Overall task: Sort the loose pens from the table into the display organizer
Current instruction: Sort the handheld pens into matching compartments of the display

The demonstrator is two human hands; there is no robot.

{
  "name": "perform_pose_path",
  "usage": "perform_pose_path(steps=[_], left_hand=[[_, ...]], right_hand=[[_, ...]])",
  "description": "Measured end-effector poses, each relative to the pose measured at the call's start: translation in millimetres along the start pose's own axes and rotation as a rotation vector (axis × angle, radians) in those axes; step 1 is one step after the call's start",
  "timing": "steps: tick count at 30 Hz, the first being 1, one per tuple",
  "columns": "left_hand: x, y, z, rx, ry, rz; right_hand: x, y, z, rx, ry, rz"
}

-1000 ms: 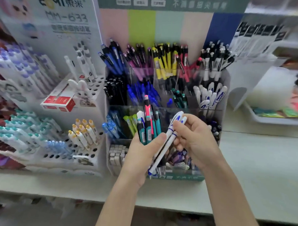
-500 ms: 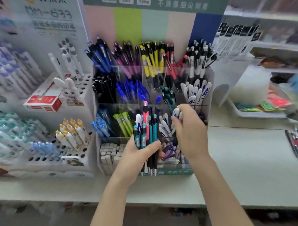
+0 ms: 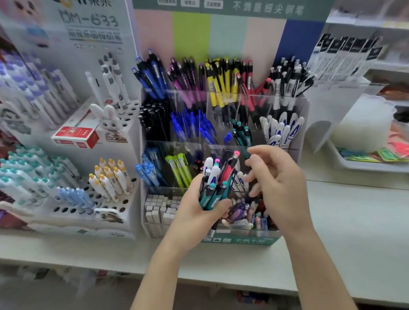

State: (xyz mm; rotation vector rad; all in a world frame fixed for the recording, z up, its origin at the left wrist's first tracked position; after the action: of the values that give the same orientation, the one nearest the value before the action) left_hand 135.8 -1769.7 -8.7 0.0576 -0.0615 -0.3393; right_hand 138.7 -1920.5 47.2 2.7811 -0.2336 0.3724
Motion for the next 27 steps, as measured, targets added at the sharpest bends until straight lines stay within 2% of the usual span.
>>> perform_pose_path(steps=[2, 3, 6, 10, 17, 21, 27], left_hand=[[2.8, -0.6, 3.2, 0.031, -0.059, 0.009], [3.7, -0.8, 4.9, 0.029, -0.083, 0.015], [7.0, 0.9, 4.5, -0.012, -0.114, 0.025], [9.7, 3.5, 0.9, -0.047, -0.131, 0.023], [6.2, 11.5, -6.0, 0.106, -0.221, 0.239], [6.0, 15.6, -11.6, 0.202, -0.289, 0.376], [10.3, 18.0, -19.3, 0.260, -0.299, 0.435]], right_hand=[[-2.4, -5.1, -8.0, 0.356, -0.047, -0.163], [-3.6, -7.6, -10.5, 0.386, -0.040, -0.236], [-3.5, -13.5, -12.1, 0.286, 0.016, -0.295], [-0.2, -16.5, -9.2, 0.326, 0.043, -0.290], [-4.9, -21.4, -3.6, 0.403, 0.117, -0.477], [-5.0, -25.8, -4.3, 0.413, 0.154, -0.522], [-1.4, -27.1, -3.9, 0.335, 0.205, -0.498]])
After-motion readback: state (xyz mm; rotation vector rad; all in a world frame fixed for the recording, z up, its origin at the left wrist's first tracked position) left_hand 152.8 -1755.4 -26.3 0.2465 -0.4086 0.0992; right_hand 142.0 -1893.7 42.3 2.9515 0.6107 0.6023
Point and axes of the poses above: each hand's wrist, its own x-axis towards the middle knuckle, its own y-axis out of the back of the hand, z = x × y, the point moved 4 cm from there along x, towards the middle knuckle, and after that the axes turned 6 degrees about -z, right-handed, at the moved point
